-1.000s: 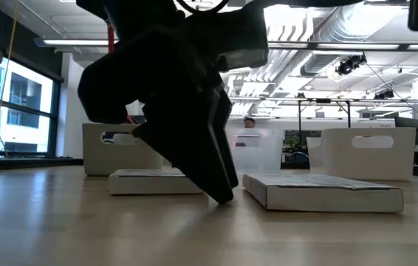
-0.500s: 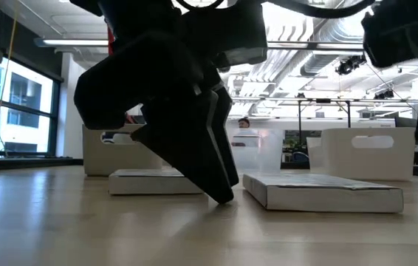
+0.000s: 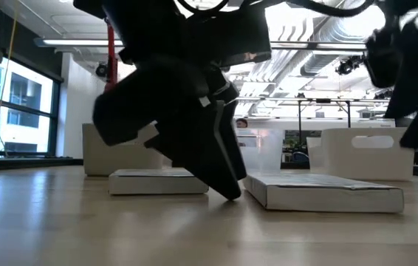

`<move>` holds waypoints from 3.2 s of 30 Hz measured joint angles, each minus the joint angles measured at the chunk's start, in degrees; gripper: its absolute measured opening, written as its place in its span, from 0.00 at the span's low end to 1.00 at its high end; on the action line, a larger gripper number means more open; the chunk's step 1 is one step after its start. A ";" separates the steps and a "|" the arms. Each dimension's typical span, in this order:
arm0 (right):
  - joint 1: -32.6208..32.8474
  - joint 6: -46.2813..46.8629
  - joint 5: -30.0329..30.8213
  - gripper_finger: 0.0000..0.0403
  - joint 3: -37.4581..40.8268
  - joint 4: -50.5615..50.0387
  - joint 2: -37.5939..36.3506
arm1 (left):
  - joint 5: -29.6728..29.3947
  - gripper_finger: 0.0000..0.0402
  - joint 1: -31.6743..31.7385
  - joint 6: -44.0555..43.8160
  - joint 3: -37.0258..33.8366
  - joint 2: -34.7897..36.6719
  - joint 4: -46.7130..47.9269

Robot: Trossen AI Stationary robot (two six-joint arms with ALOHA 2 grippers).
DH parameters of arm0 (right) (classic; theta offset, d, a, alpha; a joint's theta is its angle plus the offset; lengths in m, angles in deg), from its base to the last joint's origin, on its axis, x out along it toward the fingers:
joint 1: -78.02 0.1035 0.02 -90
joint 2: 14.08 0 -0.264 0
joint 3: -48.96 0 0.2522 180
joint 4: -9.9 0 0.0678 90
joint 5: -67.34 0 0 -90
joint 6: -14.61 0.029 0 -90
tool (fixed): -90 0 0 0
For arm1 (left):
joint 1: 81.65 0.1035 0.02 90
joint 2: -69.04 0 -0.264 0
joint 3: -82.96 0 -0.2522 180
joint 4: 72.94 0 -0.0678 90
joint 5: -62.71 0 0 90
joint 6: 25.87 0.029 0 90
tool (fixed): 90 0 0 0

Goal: Pick and place items into bin
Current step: Put the right card reader box into the transparent bin

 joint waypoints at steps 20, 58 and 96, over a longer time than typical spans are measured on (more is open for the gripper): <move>-6.02 1.85 -4.73 0.35 11.04 18.11 -0.32 | 4.82 0.54 1.20 -5.07 0.02 0.02 -0.77; -5.45 1.41 -4.30 0.35 10.72 20.01 -0.32 | 5.51 0.54 1.10 -4.04 -0.02 1.96 -4.59; -5.43 0.82 -4.10 0.35 10.74 21.65 -0.32 | 5.40 0.54 1.12 -1.61 -0.11 0.79 -5.34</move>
